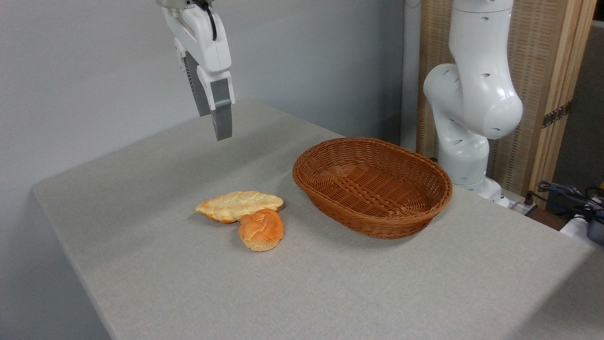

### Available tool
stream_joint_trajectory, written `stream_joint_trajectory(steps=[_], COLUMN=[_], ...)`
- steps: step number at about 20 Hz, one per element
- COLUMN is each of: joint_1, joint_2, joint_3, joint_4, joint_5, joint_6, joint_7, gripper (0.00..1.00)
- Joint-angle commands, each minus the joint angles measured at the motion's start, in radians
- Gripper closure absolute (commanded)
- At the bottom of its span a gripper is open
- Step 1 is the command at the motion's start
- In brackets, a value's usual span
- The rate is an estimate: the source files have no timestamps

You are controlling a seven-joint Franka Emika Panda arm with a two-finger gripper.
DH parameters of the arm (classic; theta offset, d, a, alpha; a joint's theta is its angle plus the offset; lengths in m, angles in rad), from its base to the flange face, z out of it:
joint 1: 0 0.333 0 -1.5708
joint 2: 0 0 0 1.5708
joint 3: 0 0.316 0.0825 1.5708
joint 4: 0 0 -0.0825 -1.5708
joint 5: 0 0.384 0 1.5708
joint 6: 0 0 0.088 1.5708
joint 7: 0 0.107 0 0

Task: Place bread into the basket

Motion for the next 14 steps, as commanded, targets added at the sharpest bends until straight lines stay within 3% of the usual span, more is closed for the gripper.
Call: stream_joint_trajectory(steps=[1,14], joint_1=[-0.003,0.0], joint_2=[-0.004,-0.008], joint_3=[0.004,0.01], joint_4=[0.006,0.005], joint_5=[0.01,0.008], joint_6=[-0.036,-0.059], joint_7=[-0.014,-0.014], gripper=[0.0,0.0])
